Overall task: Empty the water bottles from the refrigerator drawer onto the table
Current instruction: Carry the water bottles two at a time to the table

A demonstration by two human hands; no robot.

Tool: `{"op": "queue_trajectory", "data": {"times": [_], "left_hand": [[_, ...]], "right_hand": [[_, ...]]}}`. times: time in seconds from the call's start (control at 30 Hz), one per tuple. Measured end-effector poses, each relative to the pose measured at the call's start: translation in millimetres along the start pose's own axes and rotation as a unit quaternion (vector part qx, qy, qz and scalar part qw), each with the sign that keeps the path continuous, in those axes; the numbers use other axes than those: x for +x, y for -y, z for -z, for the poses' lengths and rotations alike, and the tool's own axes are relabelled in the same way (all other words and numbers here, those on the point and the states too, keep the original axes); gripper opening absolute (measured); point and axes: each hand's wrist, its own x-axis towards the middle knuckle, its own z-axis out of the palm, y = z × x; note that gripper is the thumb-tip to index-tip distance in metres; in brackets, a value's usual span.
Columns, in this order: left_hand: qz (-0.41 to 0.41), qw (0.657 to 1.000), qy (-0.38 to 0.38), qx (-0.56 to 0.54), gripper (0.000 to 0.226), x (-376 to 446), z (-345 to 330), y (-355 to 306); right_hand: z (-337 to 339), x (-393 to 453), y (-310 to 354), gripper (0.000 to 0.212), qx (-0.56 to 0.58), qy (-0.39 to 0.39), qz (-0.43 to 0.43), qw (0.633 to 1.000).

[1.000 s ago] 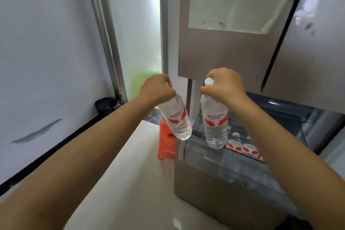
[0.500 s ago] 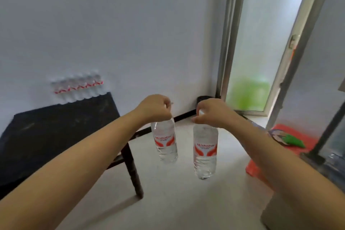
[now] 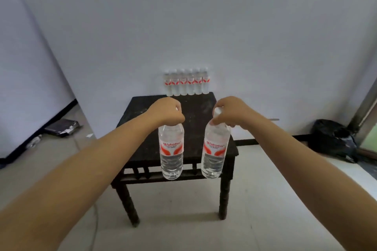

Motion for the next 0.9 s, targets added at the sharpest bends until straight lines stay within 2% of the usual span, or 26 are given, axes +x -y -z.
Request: {"op": "queue_trajectory", "data": {"times": [0.17, 0.5, 0.67, 0.77, 0.9], "left_hand": [[0.037, 0.999, -0.011, -0.005, 0.008, 55.9, 5.4, 67.0], [0.092, 0.996, 0.001, 0.018, 0.006, 201.1, 34.0, 153.8], [0.124, 0.992, -0.003, 0.019, 0.012, 269.2, 44.6, 205.6], [0.126, 0.992, 0.007, 0.027, 0.022, 314.0, 51.3, 238.3], [0.113, 0.993, 0.027, 0.029, 0.022, 374.2, 60.9, 286.3]], "right_hand": [[-38.9, 92.3, 23.5, 0.036, -0.018, 0.036, 0.031, 0.999], [-73.4, 287.6, 59.0, 0.033, -0.027, 0.091, 0.121, 0.988], [-95.9, 383.7, 81.2, 0.035, -0.032, 0.061, 0.107, 0.992], [-111.0, 439.0, 93.8, 0.034, -0.029, 0.056, 0.090, 0.994], [-132.0, 506.1, 113.9, 0.030, -0.015, 0.054, 0.058, 0.997]]}}
